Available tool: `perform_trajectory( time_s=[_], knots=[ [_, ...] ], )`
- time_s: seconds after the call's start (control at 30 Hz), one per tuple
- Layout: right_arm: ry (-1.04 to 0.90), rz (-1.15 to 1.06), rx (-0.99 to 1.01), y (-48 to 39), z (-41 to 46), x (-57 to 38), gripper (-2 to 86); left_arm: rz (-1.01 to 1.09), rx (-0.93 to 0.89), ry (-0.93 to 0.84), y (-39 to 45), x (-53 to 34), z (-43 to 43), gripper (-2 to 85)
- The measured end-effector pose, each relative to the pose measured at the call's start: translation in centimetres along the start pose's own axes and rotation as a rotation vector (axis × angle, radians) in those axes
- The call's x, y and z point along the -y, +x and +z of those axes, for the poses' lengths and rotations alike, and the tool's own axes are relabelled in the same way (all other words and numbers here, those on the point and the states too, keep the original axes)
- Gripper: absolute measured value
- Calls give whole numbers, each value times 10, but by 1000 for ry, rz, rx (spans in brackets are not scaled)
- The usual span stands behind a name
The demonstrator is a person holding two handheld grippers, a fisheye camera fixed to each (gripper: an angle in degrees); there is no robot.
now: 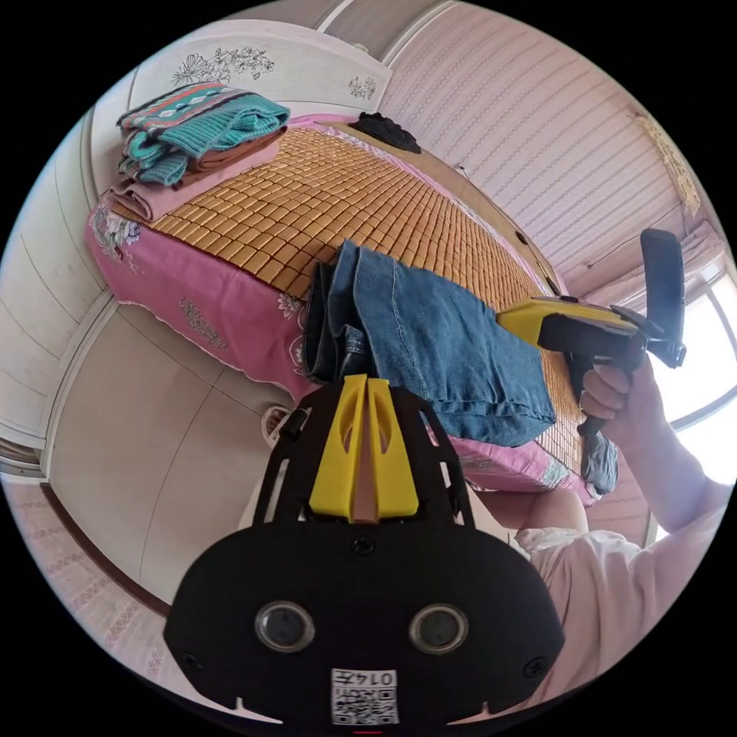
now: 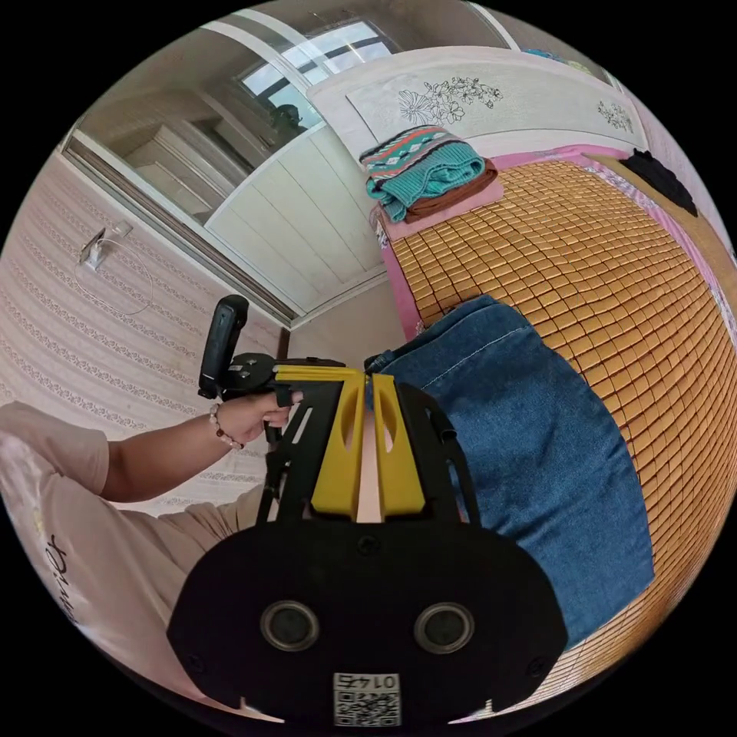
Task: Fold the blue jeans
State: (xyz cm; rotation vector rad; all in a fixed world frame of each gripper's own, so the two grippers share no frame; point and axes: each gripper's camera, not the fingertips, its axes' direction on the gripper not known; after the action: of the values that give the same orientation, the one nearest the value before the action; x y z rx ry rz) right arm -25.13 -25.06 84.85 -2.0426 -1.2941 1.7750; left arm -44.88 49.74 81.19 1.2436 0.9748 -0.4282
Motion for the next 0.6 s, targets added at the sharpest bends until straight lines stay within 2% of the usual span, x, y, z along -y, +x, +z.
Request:
perform_trajectory(
  time_s=[0.17, 0.33, 0.4, 0.47, 0.6],
  knots=[
    [8, 97, -104, 25, -1, -12, 84, 96, -70, 42, 18, 2, -25, -9],
    [33, 245, 61, 50, 16, -6, 191, 269, -177, 21, 67, 6, -35, -8],
    [4, 269, 75, 53, 32, 3, 196, 335, -112, -11, 87, 3, -35, -4],
    [-47, 257, 51, 47, 52, 14, 193, 289, -47, 22, 83, 1, -47, 6],
    [-84, 193, 59, 30, 68, 28, 182, 57, 142, 93, 35, -11, -78, 78]
  ],
)
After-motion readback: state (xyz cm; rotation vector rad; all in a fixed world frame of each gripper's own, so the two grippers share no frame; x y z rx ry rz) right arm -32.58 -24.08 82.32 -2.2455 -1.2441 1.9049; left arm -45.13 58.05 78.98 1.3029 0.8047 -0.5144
